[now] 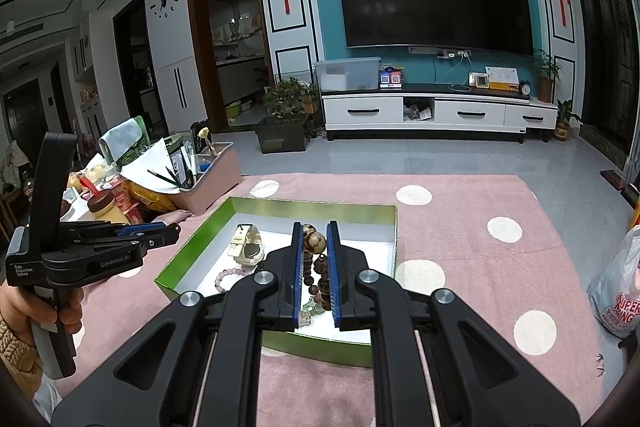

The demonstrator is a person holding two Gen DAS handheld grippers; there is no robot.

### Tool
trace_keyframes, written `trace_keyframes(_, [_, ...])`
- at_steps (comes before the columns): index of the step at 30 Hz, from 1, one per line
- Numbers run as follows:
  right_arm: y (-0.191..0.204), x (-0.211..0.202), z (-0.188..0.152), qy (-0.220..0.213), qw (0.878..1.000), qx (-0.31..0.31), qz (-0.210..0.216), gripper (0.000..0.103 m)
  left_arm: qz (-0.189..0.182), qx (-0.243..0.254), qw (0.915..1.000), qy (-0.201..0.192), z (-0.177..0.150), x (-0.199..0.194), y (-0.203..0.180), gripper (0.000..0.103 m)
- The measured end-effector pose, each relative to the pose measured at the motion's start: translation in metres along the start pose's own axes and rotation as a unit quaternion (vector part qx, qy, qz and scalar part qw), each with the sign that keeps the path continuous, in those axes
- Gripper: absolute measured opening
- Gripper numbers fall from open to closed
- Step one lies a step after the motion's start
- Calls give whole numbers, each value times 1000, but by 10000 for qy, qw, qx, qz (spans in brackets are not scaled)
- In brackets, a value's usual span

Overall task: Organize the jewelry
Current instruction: 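Carry the wooden bracelet and small ring with both tools into the green box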

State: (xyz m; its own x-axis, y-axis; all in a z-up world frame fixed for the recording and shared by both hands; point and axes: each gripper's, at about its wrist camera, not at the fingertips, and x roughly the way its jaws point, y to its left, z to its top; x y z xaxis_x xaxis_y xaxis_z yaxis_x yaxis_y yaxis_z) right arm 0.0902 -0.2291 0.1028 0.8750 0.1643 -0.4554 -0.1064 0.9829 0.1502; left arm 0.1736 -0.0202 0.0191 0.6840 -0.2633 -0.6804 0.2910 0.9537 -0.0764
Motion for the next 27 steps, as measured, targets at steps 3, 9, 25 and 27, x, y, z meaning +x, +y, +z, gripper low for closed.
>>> trace_keyframes(3, [1, 2, -2, 18, 10000, 1, -4, 11, 4, 5, 10000, 25, 0, 4, 0, 18])
trace_keyframes(9, [-1, 10, -3, 78, 10000, 0, -15, 11, 5, 3, 10000, 64, 0, 10, 1, 18])
trace_keyframes(25, [-6, 32, 0, 249, 9997, 24, -31, 11, -17, -83, 9998, 184, 6, 29, 4, 18])
trace_keyframes(27, [-9, 38, 2, 302, 9995, 62, -30, 11, -38, -93, 9998, 195, 9, 32, 4, 18])
